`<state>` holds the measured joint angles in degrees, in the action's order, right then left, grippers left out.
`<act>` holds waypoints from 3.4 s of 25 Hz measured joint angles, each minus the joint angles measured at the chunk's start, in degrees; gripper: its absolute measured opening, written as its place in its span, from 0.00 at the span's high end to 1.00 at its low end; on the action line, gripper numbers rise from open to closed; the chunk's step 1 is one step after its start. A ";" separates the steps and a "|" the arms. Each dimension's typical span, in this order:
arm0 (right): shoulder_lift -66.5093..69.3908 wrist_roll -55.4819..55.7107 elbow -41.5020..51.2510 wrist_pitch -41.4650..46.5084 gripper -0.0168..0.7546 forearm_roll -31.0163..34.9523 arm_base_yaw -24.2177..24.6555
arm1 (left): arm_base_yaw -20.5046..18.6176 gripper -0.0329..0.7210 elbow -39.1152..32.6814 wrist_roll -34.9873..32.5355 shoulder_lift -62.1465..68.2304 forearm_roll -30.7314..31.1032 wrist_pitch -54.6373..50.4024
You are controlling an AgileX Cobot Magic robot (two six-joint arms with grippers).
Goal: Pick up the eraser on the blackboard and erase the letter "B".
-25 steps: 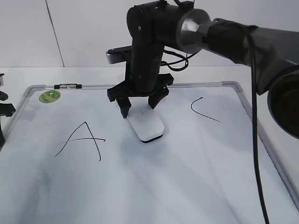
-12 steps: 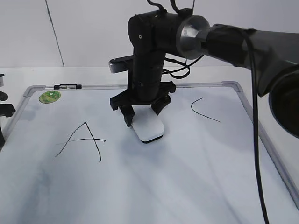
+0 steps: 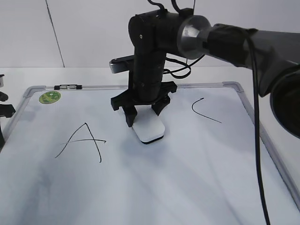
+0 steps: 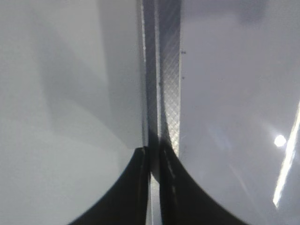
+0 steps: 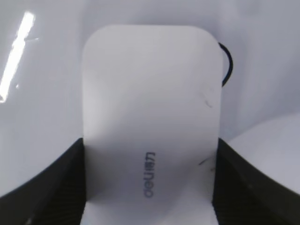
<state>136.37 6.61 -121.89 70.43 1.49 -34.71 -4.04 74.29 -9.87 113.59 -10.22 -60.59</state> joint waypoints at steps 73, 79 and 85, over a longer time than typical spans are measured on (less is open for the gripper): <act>2.11 -0.64 -3.73 0.39 0.28 1.15 8.41 | 0.10 0.93 0.00 0.00 0.02 -0.26 -1.68; 2.24 -0.83 -4.85 0.71 0.28 3.96 8.95 | 0.10 0.93 0.00 0.00 0.02 -0.44 -1.68; 1.84 -0.83 -10.81 0.72 0.28 6.65 9.31 | 0.10 0.93 0.00 0.00 0.02 -0.44 -1.72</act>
<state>138.20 5.78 -132.70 71.15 8.14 -25.40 -3.94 74.29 -9.87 113.61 -10.66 -62.31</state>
